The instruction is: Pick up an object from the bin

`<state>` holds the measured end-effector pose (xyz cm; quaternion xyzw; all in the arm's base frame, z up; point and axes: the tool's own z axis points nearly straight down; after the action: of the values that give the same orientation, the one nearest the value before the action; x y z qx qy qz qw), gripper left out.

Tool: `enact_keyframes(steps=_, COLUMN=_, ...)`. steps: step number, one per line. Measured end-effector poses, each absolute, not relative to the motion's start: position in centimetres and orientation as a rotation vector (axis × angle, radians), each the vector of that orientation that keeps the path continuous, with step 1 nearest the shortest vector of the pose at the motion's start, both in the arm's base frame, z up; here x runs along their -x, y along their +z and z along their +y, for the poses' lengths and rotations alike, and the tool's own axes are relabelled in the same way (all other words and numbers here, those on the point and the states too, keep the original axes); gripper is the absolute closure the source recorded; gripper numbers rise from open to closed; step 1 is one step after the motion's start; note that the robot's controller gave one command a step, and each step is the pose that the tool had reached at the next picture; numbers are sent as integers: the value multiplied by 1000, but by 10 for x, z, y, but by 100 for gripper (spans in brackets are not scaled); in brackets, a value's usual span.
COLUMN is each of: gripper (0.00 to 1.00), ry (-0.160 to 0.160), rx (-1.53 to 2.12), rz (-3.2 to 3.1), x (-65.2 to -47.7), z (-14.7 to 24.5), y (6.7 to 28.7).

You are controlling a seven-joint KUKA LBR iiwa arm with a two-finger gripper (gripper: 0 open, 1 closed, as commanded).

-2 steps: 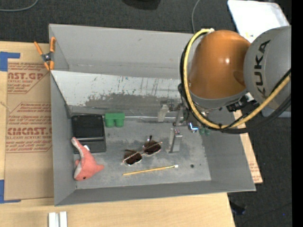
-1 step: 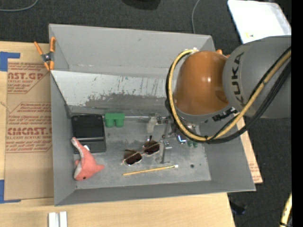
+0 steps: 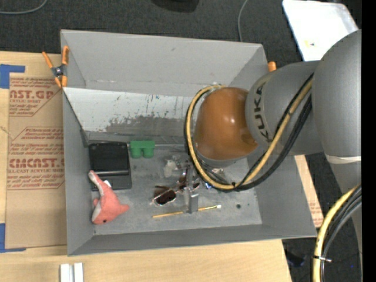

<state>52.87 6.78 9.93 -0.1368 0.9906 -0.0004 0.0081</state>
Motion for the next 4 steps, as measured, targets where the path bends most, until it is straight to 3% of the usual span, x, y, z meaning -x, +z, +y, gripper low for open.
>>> enact_keyframes(steps=1, gripper=0, ry=2, rx=198, rz=3125, x=-516, z=58, y=74)
enact_keyframes(steps=2, gripper=100, ry=3, rx=665, rz=3058, x=-506, z=89, y=71)
enact_keyframes(steps=3, gripper=100, ry=3, rx=665, rz=3058, x=-507, z=89, y=71)
enact_keyframes(steps=4, gripper=100, ry=4, rx=678, rz=3069, x=-502, z=87, y=93)
